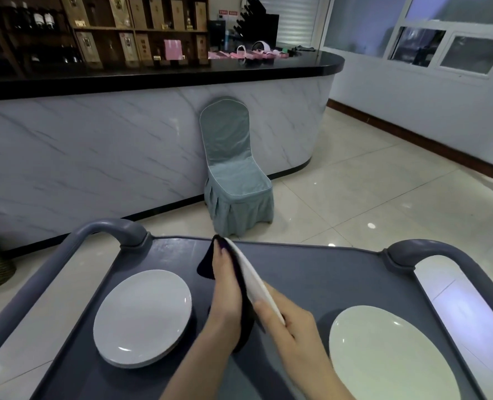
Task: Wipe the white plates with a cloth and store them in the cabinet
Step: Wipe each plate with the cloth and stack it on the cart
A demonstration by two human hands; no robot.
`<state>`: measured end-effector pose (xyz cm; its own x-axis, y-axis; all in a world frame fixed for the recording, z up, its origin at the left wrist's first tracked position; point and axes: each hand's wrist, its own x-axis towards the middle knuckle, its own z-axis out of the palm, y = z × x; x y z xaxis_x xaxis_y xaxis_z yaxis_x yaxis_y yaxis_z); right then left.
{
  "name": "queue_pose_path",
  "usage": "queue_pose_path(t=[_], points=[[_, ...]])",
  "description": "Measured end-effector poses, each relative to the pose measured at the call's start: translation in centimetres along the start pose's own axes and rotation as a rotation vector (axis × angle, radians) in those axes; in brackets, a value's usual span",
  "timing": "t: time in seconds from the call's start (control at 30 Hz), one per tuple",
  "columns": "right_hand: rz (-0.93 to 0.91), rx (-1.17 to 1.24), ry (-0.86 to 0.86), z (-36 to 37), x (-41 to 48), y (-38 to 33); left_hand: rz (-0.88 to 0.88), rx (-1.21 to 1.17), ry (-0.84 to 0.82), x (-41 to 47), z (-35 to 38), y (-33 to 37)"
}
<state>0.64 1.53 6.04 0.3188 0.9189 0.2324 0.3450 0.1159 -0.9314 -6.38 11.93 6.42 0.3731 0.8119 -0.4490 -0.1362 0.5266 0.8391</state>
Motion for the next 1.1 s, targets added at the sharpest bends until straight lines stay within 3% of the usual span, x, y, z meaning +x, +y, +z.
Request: queue_pose_path(t=[0.1, 0.27, 0.37, 0.5, 0.73, 1.1], points=[[0.101, 0.194, 0.135, 0.0, 1.1, -1.4, 0.555, 0.355, 0.032, -0.4, 0.7, -1.5], [0.309, 0.516, 0.267, -1.0, 3.0, -1.8, 0.910, 0.827, -0.145, -0.6, 0.5, -4.4], [0.358, 0.578, 0.289, -0.6, 2.7, -2.1, 0.902, 0.861, -0.172, 0.5, 0.3, -3.2], [0.361, 0.479, 0.268, 0.2, 1.6, -2.1, 0.766, 0.710, -0.147, 1.6, -0.3, -1.1], [0.408, 0.538, 0.346, -0.7, 2.9, -2.5, 1.007, 1.083, -0.228, -0.7, -0.3, -5.0], [0.432, 0.593, 0.274, -1.1, 1.5, -1.6, 0.686, 0.815, -0.209, 4.6, -2.6, -0.2]])
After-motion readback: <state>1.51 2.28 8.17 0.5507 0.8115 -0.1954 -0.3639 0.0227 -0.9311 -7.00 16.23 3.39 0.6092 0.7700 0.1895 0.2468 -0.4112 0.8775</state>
